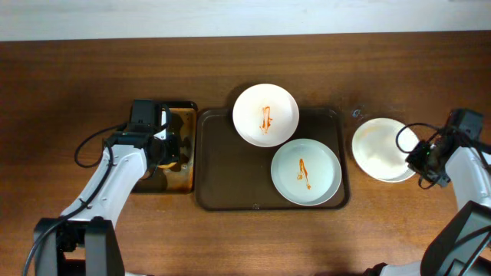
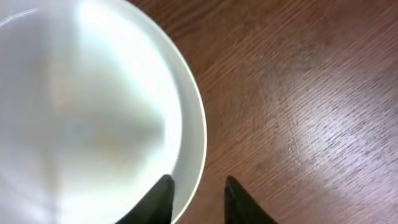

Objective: Clean dirty plates on tray and stack at the side
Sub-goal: 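Lift the cleaned plate with the right gripper and place it right of the tray, then grasp the rim of the front plate with the right gripper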

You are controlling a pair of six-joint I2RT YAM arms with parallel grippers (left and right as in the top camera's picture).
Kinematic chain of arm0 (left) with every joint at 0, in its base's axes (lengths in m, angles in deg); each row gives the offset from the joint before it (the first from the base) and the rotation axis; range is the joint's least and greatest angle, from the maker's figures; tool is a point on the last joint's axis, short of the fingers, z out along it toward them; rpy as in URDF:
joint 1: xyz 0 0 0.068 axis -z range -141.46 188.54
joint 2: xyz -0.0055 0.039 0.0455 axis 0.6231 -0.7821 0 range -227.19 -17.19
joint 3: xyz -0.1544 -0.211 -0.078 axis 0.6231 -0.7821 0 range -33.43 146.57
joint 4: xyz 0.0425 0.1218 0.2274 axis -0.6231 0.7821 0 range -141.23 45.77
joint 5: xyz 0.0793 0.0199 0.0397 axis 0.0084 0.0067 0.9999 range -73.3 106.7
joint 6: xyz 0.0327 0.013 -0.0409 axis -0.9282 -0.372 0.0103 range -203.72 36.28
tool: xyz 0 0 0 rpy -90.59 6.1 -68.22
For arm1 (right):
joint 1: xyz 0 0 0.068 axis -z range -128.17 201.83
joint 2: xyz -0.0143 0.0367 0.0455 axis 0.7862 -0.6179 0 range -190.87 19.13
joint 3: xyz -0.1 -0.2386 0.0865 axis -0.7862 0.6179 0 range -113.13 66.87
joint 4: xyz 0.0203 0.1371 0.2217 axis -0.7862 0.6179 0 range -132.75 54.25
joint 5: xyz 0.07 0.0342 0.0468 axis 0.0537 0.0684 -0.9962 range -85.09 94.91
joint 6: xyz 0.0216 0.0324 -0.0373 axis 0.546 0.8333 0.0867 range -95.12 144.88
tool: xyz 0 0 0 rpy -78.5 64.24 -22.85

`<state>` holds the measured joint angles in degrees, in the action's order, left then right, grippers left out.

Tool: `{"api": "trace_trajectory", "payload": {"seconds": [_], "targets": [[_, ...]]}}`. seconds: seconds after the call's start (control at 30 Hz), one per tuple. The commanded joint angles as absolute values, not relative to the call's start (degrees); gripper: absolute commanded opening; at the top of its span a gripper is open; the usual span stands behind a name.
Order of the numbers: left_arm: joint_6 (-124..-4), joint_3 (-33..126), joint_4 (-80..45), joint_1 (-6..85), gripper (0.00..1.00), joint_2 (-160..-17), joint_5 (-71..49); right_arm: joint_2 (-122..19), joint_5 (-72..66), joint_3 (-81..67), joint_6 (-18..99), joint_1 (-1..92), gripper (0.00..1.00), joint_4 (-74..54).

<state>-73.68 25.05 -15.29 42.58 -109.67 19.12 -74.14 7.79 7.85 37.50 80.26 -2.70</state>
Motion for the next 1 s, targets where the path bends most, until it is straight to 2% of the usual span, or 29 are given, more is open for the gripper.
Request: {"api": "trace_trajectory", "payload": {"seconds": [0.0,0.07,0.13,0.17,0.2,0.3,0.37,0.43,0.53,0.97], "targets": [[-74.4,24.7,-15.4,42.3,0.00,-109.9,19.5,-73.0,6.5,8.1,35.6,80.3,0.52,-0.2],[-74.4,24.7,-15.4,42.3,0.00,-109.9,19.5,-72.7,3.5,7.9,35.3,80.2,0.56,0.3],[-74.4,24.7,-15.4,42.3,0.00,-109.9,19.5,-70.7,-4.1,7.0,31.2,78.4,0.72,0.5],[-74.4,24.7,-15.4,42.3,0.00,-109.9,19.5,-68.7,-8.3,6.3,29.0,75.6,0.79,1.2],[-74.4,24.7,-15.4,42.3,0.00,-109.9,19.5,-67.7,-8.9,6.2,28.1,73.6,0.82,1.7],[-74.4,24.7,-15.4,42.3,0.00,-109.9,19.5,-65.7,-8.6,6.2,28.1,63.7,0.83,3.4],[-74.4,24.7,-15.4,42.3,0.00,-109.9,19.5,-66.6,-8.1,6.3,28.3,54.8,0.98,3.9],[-74.4,24.7,-15.4,42.3,0.00,-109.9,19.5,-67.9,-6.3,6.3,28.3,49.5,0.98,3.7],[-74.4,24.7,-15.4,42.3,0.00,-109.9,19.5,-68.4,-5.6,6.3,28.3,46.4,0.98,3.2],[-74.4,24.7,-16.1,42.3,0.00,-109.9,19.5,-68.5,-5.6,6.3,28.3,46.3,0.98,2.9]]}}
